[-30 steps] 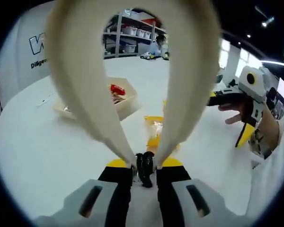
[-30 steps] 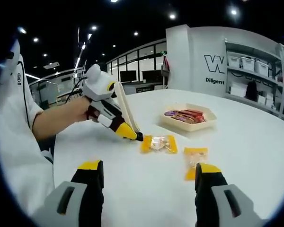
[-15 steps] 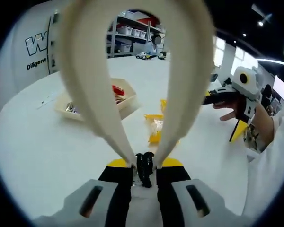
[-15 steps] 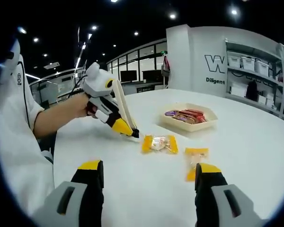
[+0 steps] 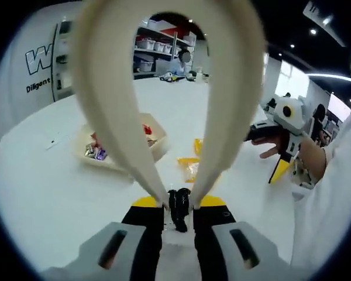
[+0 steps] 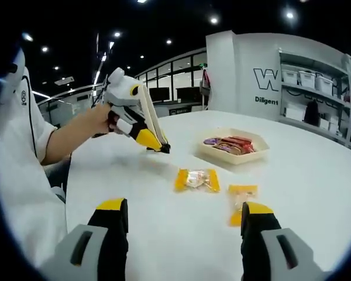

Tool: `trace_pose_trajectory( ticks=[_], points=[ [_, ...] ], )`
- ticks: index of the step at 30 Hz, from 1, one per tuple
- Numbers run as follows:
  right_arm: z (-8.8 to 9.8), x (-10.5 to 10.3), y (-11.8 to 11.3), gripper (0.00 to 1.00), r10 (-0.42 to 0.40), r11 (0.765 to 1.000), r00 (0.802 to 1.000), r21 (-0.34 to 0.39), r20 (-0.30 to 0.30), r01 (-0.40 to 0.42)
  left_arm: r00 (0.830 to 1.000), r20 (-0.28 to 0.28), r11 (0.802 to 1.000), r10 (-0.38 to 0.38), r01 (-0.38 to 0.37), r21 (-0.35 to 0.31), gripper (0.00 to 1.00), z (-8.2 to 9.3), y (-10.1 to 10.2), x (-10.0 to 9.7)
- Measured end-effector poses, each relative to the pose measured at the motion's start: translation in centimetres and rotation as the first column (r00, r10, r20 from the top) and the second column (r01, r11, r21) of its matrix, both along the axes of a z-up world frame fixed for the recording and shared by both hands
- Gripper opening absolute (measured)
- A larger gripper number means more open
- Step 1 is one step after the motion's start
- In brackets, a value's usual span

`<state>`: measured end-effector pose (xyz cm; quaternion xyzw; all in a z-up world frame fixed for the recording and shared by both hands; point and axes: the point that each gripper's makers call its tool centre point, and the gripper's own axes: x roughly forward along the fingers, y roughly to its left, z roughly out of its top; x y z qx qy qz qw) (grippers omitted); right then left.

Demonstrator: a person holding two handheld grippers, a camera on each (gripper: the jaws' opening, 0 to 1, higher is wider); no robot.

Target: Place the target food into the container with the food tongs after gripping and lifting it, then release it inside without dropping or visibly crushing the food.

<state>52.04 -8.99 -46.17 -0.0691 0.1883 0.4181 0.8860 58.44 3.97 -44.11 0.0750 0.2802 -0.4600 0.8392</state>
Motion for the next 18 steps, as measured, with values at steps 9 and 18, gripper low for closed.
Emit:
trace_pose_trajectory(
  ticks=[9,18],
  points=[
    [0.1,0.0,-0.1,0.78,-0.002,1.0,1.0,0.002,0.0,0.002,0.999,0.035,0.999,-0.036,0.037,-0.023,0.17,2.5,-0.3,2.2],
    [0.1,0.0,-0.3,0.78,-0.008,1.0,1.0,0.003,0.0,0.008,0.996,0.068,0.998,-0.061,0.062,-0.014,0.17,3.6,-0.7,5.3]
  ],
)
